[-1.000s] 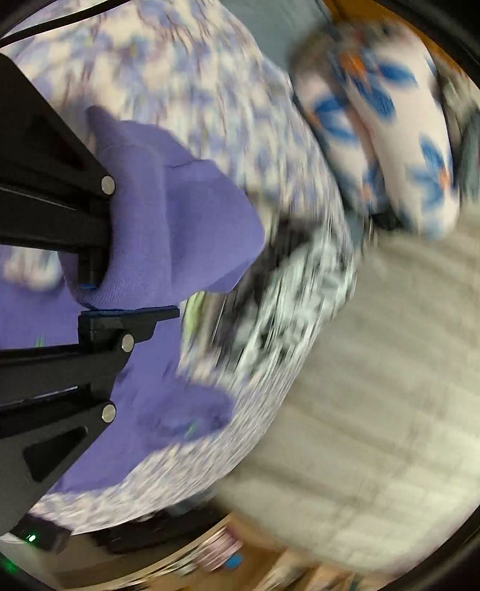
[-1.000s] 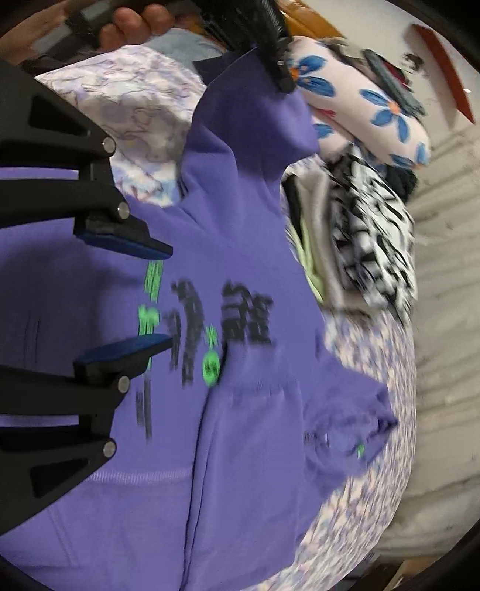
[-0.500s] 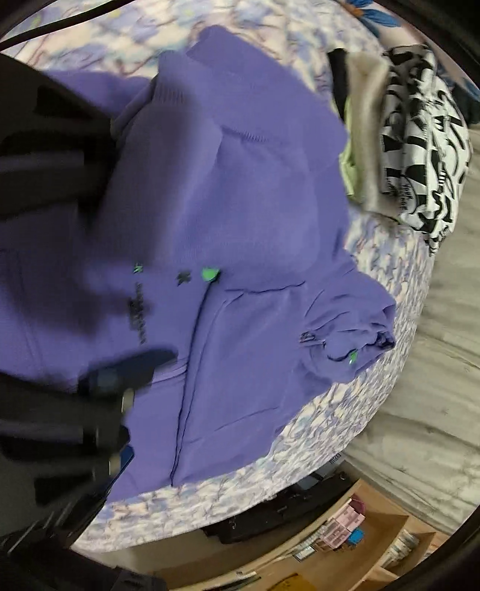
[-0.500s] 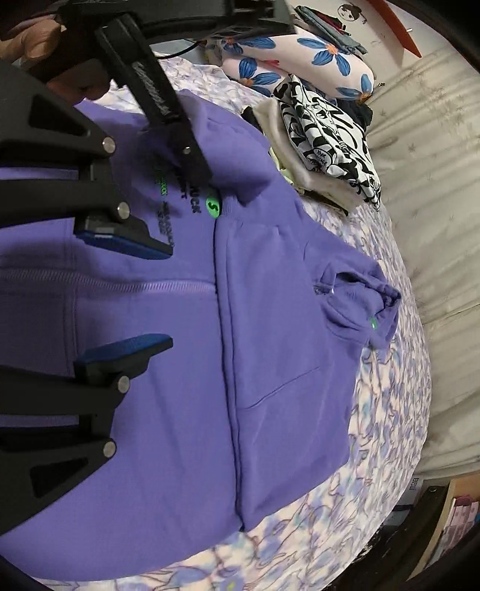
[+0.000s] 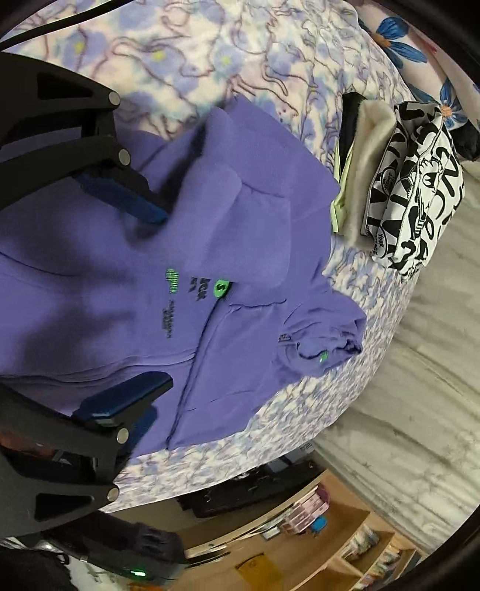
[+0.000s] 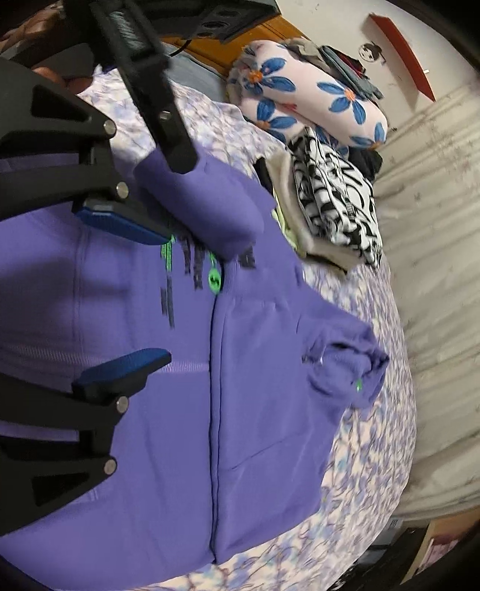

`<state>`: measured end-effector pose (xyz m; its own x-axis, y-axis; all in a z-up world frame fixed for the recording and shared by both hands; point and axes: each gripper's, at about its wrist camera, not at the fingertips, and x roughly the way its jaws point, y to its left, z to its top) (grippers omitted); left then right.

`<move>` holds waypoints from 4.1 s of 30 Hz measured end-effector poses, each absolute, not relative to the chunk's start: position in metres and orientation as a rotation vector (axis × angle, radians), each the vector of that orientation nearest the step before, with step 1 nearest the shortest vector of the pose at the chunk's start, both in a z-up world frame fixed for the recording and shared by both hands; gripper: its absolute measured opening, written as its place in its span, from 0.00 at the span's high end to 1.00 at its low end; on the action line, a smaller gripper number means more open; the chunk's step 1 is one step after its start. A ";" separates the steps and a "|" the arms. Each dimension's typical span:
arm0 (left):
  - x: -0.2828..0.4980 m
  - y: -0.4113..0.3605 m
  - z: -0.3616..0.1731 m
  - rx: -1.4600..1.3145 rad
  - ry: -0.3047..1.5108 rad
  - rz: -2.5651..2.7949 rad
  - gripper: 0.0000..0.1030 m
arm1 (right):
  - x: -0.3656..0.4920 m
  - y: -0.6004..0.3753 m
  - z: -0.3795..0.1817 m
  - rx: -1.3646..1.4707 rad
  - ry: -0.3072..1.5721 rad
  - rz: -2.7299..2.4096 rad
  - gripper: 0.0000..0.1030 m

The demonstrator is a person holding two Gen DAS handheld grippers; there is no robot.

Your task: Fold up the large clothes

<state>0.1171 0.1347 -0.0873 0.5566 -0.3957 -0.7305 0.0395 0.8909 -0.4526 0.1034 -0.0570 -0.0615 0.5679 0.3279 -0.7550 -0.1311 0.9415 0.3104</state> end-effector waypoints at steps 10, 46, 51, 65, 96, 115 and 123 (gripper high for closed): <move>0.055 0.177 -0.080 -0.379 0.903 -0.146 0.20 | 0.091 -0.010 -0.033 0.131 0.911 0.400 0.43; 0.053 0.221 -0.124 -0.372 0.996 0.112 0.21 | 0.188 -0.097 -0.018 0.135 0.752 0.134 0.74; 0.070 0.202 -0.130 -0.330 1.021 0.055 0.21 | 0.191 -0.184 -0.097 0.271 1.028 0.039 0.61; 0.228 0.184 -0.144 -0.275 1.106 -0.051 0.21 | 0.248 -0.232 -0.108 0.388 1.052 0.100 0.46; 0.257 0.158 -0.119 -0.229 0.888 0.015 0.46 | 0.254 -0.177 -0.086 0.152 0.875 0.105 0.65; 0.256 0.119 -0.173 -0.191 0.929 -0.070 0.66 | 0.236 -0.183 -0.134 0.097 0.978 0.199 1.00; 0.246 0.125 -0.178 -0.194 0.906 -0.069 0.66 | 0.222 -0.177 -0.125 0.026 0.920 0.086 0.93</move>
<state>0.2463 0.1251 -0.1777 0.6158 -0.1410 -0.7752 -0.0221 0.9804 -0.1959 0.2222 -0.1772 -0.1245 0.6030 0.0853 -0.7932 -0.0631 0.9963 0.0592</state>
